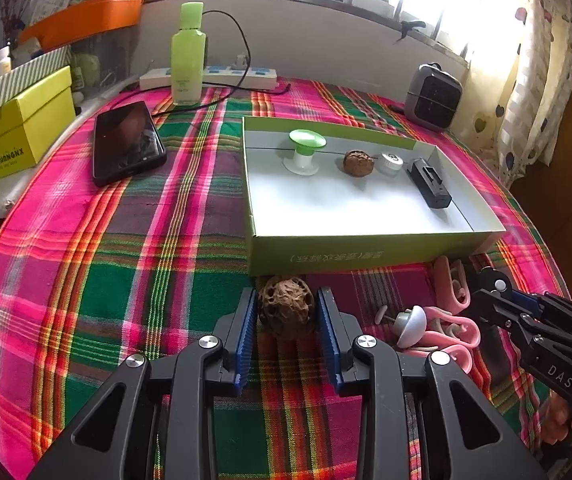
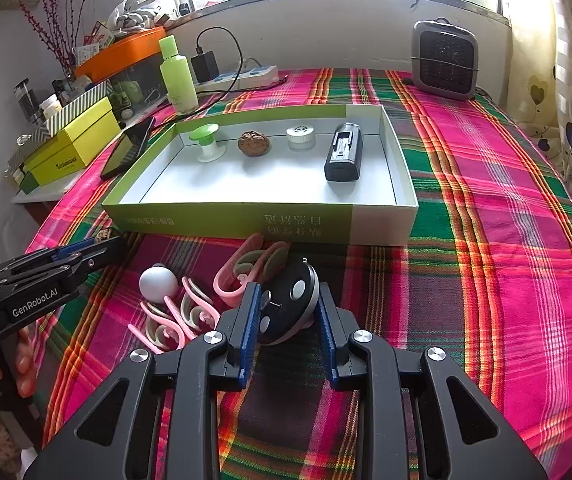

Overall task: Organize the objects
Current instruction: 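Lift the black disc with the right gripper while the left gripper grasps the walnut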

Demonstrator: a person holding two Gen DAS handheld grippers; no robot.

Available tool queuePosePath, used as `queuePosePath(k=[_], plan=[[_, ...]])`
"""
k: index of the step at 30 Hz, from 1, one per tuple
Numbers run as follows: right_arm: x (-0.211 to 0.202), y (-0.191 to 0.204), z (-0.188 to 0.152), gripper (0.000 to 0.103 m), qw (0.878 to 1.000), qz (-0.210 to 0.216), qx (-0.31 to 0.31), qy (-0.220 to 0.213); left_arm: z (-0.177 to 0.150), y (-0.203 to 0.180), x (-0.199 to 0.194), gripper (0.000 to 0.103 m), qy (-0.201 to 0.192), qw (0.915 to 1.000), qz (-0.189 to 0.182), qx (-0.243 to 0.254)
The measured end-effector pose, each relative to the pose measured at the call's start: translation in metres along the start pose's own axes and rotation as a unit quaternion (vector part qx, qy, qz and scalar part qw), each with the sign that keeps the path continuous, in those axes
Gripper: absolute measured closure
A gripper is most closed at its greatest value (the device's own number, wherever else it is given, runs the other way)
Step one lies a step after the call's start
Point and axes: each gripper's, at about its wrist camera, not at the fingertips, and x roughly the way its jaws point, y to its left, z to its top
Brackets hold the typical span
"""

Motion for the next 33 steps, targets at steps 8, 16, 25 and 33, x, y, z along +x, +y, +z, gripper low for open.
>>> queuePosePath(k=[8,16,25,33], plan=[[-0.006,0.001,0.003,0.075,1.000,0.004,0.001,-0.010,0.002,-0.011,-0.012,0.075,-0.021,0.9993,0.014,0.026],[-0.010,0.003,0.009,0.075,1.000,0.010,-0.001,-0.018,0.006,-0.017,-0.014,0.075,-0.021,0.9993,0.005,0.030],[-0.014,0.005,0.017,0.075,0.999,0.019,-0.004,-0.028,0.011,-0.022,-0.014,0.075,-0.018,0.9994,-0.004,0.031],[-0.018,0.007,0.023,0.075,0.999,0.027,-0.006,-0.035,0.018,-0.026,-0.018,0.075,-0.025,0.9992,-0.005,0.032]])
